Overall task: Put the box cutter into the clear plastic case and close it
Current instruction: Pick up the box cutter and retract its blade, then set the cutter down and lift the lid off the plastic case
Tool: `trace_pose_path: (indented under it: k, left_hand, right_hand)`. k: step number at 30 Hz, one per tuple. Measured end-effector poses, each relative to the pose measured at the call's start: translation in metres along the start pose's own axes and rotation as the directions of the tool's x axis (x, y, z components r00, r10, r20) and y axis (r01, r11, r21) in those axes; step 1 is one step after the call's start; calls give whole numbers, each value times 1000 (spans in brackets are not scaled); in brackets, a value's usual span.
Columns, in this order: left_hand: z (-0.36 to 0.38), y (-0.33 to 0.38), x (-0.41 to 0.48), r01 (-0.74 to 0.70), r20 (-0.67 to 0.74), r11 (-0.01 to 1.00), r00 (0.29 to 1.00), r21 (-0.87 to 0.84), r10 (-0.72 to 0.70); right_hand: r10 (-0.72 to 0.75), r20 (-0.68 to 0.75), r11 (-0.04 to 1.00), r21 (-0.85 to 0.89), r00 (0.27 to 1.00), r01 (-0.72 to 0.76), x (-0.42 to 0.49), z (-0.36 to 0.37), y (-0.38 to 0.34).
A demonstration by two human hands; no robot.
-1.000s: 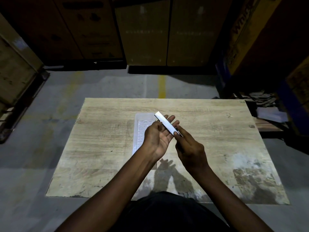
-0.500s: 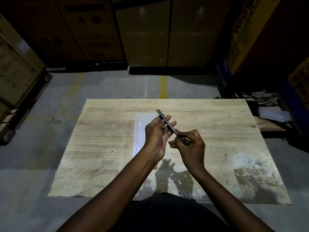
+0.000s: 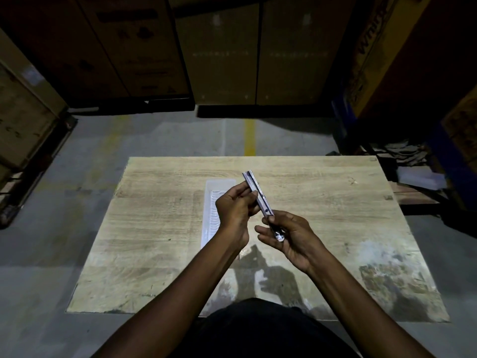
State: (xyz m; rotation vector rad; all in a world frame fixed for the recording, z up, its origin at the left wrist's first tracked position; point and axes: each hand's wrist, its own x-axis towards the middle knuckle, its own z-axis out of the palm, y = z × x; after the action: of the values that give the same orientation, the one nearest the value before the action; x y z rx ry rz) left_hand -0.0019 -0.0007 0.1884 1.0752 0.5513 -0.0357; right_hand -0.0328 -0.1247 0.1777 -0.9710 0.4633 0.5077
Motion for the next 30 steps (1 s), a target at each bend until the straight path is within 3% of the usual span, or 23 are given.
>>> trace_pose_path:
  k: [4, 7, 10, 14, 16, 19, 24, 30]
  left_hand:
    - [2, -4, 8, -51, 13, 997, 999, 54, 50]
    - [3, -8, 14, -115, 36, 984, 993, 134, 111]
    - [3, -16, 22, -151, 42, 967, 988, 208, 145]
    - [-1, -31, 38, -243, 124, 898, 970, 368, 211]
    - [-8, -40, 49, -339, 214, 777, 940, 531, 265]
    - [-28, -51, 59, -389, 332, 583, 920, 714, 208]
    - [-78, -71, 76, -331, 317, 349, 943, 877, 99]
    - [-120, -88, 87, -273, 265, 221, 962, 936, 67]
  right_hand:
    - [-47, 9, 984, -174, 999, 47, 8, -5, -3]
    - [-130, -39, 910, -400, 991, 104, 17, -12, -5]
    - [-230, -74, 843, -514, 970, 160, 31, -20, -7]
    - [-481, -98, 656, -700, 871, 283, 56, -36, 0]
    - [-561, -120, 582, -760, 819, 288, 71, -50, 9]
    - [-527, -251, 591, -795, 812, 138, 98, -82, 25]
    - [-300, -493, 596, -765, 817, -243, 128, -135, 49]
    - [-270, -563, 524, -766, 781, -372, 142, -163, 72]
